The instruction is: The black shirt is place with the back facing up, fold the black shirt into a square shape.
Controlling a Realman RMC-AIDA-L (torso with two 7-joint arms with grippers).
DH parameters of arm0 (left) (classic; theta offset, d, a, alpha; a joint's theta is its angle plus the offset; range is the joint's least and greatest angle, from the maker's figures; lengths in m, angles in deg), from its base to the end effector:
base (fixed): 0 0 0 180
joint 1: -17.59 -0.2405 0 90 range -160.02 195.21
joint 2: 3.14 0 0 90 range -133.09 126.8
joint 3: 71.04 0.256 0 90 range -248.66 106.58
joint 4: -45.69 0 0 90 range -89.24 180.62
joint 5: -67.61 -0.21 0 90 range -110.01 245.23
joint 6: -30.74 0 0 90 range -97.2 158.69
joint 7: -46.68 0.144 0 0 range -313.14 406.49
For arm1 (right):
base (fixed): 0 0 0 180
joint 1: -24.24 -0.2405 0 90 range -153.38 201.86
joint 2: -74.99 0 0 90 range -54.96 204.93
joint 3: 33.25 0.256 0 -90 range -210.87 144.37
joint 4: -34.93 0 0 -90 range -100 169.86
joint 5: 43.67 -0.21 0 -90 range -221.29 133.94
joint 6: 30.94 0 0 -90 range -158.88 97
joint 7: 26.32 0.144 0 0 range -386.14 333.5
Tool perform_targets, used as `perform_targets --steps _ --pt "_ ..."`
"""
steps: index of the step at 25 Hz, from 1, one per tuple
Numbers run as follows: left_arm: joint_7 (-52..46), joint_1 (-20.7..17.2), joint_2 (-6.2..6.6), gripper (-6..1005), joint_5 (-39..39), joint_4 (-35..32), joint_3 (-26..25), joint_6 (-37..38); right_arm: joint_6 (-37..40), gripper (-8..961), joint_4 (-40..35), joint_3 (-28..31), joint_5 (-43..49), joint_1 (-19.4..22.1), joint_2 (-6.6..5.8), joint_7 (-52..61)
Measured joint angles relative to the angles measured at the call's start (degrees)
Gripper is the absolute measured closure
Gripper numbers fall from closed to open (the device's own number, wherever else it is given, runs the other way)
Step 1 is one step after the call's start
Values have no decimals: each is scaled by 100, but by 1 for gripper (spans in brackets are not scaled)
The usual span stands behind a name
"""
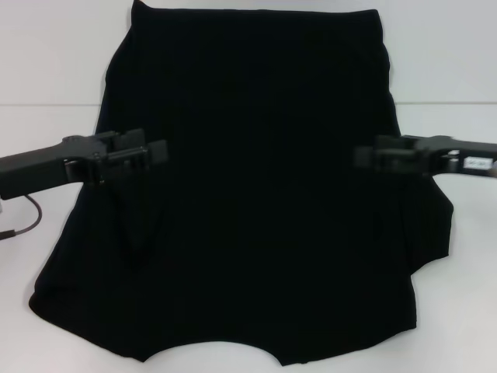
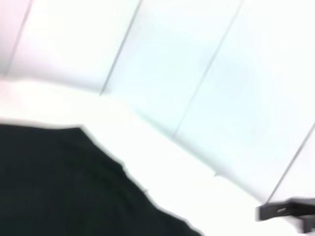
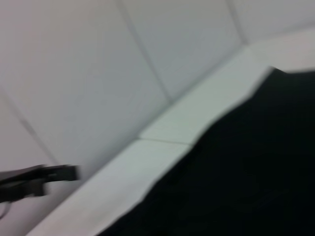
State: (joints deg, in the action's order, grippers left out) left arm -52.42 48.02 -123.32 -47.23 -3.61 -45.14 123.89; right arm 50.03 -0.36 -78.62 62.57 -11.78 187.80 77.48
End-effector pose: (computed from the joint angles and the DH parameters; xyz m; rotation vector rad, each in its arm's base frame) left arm -0.2582 0.3455 0.0618 -2.4468 -0.9282 -0.8916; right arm 0.2425 0.3846 0.0352 -2.5442 1.0577 0.7626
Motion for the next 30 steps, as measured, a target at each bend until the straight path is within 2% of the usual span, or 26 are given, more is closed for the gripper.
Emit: perform_targets --steps 3,6,8,11,15,25,30 --pt "281 4 6 378 111 235 -23 96 -104 40 -15 17 282 1 -254 791" --pt "733 27 2 315 124 490 -12 273 -273 41 -23 42 582 30 -442 1424" --pt "1102 35 -13 274 127 637 12 392 -403 41 -24 77 899 47 -531 1838" --pt "1673 40 -51 211 129 858 93 487 -541 41 -25 99 1339 32 -600 2297" --pt "2137 31 -89 47 96 998 314 524 -607 41 -28 105 1771 -7 -614 2619" --pt "2296 46 -124 50 -5 999 725 479 -687 42 8 107 2237 42 -589 2977" --pt "2423 52 -132 49 -155 979 893 517 -683 42 69 106 2436 58 -522 2986"
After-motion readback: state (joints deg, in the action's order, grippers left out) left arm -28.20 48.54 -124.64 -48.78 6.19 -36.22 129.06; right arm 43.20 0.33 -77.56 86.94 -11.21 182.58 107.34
